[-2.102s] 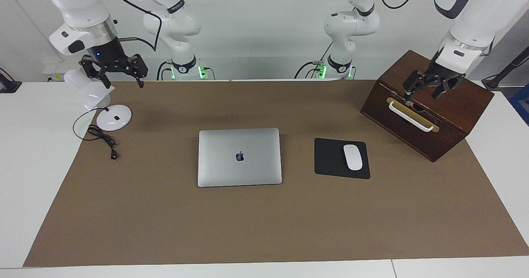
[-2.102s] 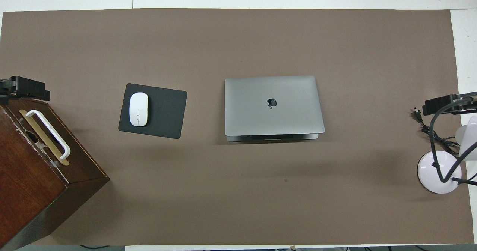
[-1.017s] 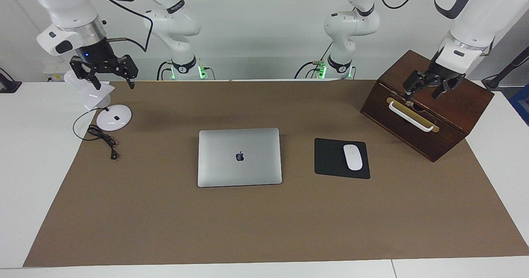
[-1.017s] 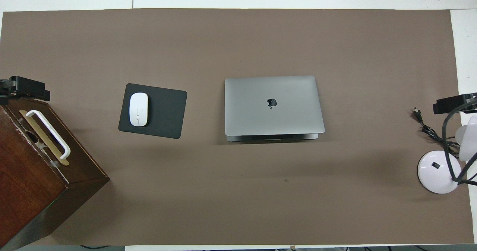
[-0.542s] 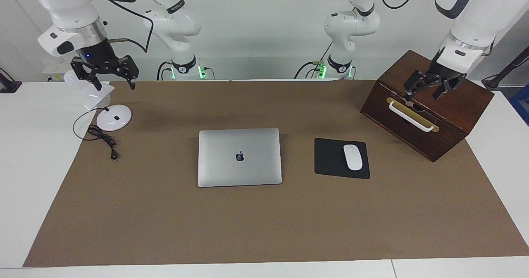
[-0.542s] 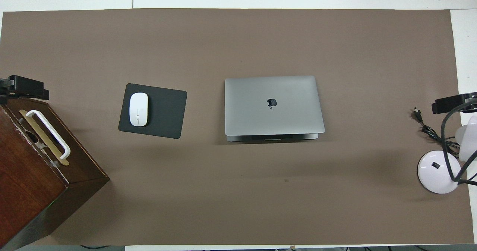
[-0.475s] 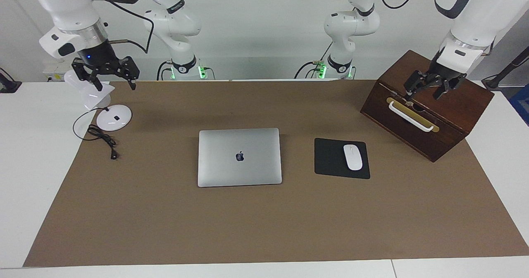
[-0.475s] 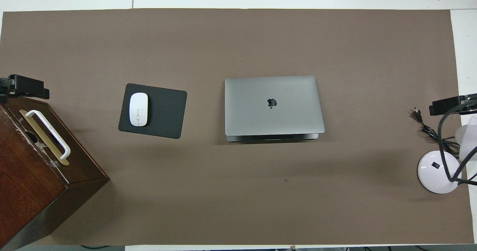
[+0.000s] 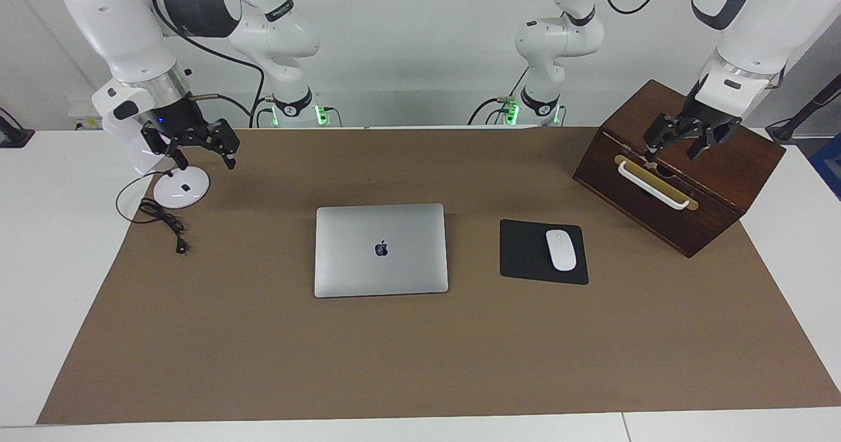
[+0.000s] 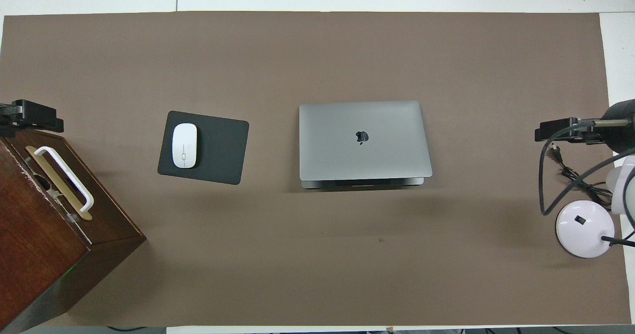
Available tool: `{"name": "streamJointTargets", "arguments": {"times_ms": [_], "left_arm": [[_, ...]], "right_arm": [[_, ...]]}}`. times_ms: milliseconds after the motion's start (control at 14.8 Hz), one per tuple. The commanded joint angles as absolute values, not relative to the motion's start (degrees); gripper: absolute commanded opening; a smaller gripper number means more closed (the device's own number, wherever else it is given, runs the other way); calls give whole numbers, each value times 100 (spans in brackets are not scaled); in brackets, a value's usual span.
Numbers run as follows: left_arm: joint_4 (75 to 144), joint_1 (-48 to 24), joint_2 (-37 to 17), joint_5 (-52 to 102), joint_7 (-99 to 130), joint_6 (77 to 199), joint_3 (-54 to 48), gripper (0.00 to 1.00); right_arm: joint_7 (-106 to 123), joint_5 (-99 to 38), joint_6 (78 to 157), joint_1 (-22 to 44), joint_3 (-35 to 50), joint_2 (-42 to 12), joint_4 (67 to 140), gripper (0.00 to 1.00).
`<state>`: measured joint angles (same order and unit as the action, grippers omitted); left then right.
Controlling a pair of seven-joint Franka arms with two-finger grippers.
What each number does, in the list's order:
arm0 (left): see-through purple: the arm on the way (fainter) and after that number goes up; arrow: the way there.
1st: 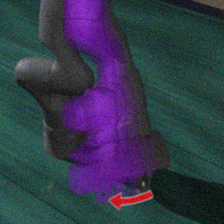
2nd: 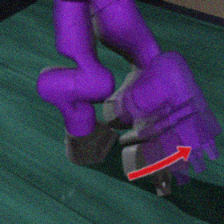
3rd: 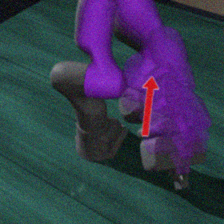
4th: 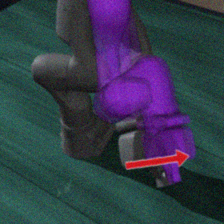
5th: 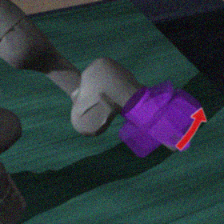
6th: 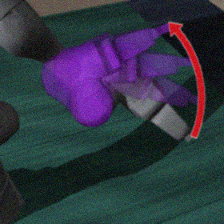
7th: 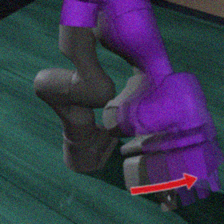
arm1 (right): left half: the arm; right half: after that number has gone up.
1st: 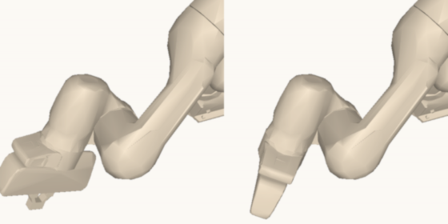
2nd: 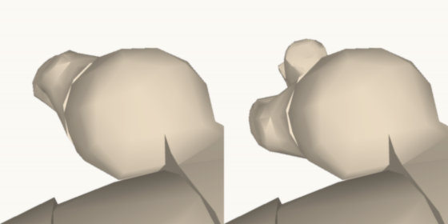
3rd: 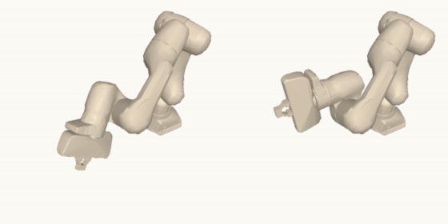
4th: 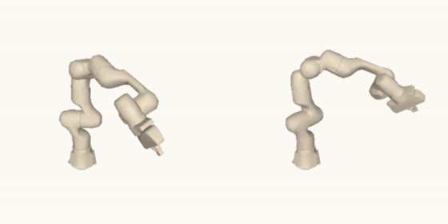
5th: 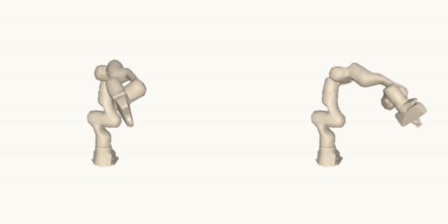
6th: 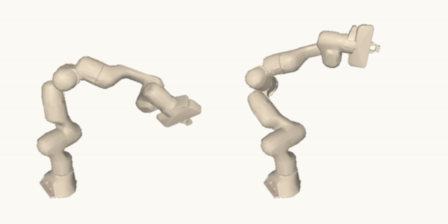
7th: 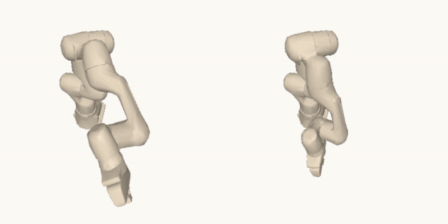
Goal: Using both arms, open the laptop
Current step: 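Move the right gripper toward the laptop while the left gripper advances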
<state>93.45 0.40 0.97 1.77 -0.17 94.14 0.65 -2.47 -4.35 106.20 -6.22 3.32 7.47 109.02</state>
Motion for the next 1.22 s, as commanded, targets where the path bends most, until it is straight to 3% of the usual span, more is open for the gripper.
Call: {"name": "streamJointTargets", "arguments": {"times_ms": [0,339,542,746,881,1085,1153], "left_arm": [[9492,88,211,193,44,9510,35,0],[9614,88,263,237,53,9623,26,0],[10141,62,483,368,26,10018,26,0],[10799,-26,746,413,26,10641,-9,0],[11318,-184,974,413,35,11089,-9,0],[12135,-404,1326,413,18,11828,-9,0],[12312,-456,1405,413,9,12013,-9,0]], "right_arm": [[-1008,-589,10916,-406,387,1011,11241,100],[-2372,-598,11284,201,387,1028,11416,100],[-2689,-729,11810,570,387,1212,11854,100],[-2698,-773,13267,886,387,1695,12935,100],[-2690,-773,13665,984,387,1827,13165,100],[-2654,-773,15183,1178,395,2222,14060,100],[-2654,-773,15370,1186,396,2319,14167,100]]}}
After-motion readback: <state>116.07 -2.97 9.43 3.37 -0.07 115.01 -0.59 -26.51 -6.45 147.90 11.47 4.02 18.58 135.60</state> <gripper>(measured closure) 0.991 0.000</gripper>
